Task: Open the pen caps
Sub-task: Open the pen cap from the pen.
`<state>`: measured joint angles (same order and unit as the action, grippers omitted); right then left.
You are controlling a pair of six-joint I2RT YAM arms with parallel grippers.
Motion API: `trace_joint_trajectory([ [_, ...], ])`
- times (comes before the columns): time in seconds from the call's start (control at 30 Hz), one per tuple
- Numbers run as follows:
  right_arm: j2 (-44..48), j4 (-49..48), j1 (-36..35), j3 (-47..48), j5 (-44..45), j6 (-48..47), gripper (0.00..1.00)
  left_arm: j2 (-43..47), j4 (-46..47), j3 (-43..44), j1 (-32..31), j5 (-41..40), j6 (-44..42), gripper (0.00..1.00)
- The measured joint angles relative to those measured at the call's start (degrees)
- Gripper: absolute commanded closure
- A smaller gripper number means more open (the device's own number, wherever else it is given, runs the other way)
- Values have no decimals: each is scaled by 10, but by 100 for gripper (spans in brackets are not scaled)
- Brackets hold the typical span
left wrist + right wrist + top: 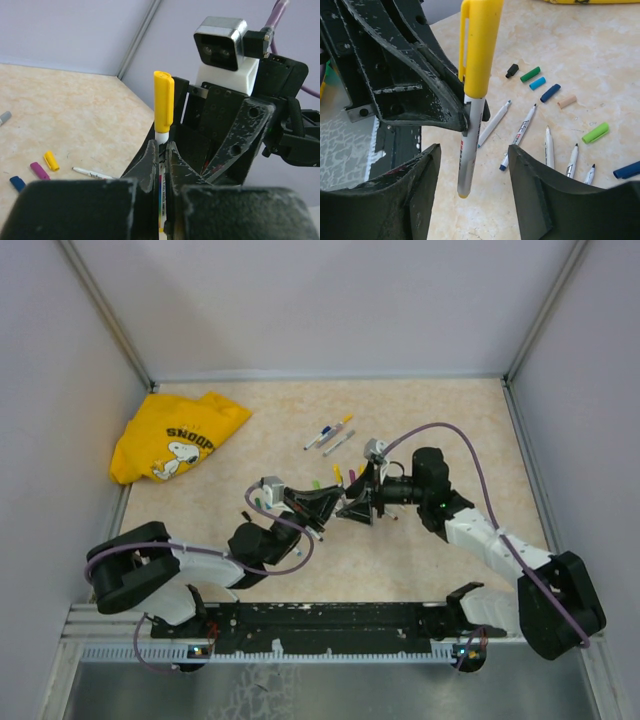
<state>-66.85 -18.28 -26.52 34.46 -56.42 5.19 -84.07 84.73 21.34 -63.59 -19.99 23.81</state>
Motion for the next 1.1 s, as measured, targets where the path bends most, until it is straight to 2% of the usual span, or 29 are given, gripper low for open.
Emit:
trace_joint_trajectory([
  [0.1,0,-1,-4,0,8,1,72,-2,6,5,-3,0,-2,100],
  [0.13,0,-2,-5,0,8,1,88,-2,7,5,-3,0,-2,100],
  [0.17,0,-2,-5,0,8,1,100,-2,7,5,-4,0,-3,97],
  [0.33,0,1,-6,0,5,4,100,-6,14,5,-4,-2,-8,55],
  [0.47,0,21,-7,3,6,-12,100,-1,15,-3,-4,-5,-8,34],
  [0.53,0,42,-7,9,11,-25,100,18,12,-18,-4,-14,-8,28],
  [0.67,0,77,-7,26,19,-51,100,83,-40,-22,-4,-30,-6,26],
  [0.87,0,109,-7,35,25,-73,100,140,-260,86,-2,-61,26,30],
  [1.0,0,122,-7,35,26,-82,100,138,-347,115,-2,-73,43,35],
  [1.1,0,125,-7,35,26,-86,100,128,-396,127,-2,-80,51,45],
])
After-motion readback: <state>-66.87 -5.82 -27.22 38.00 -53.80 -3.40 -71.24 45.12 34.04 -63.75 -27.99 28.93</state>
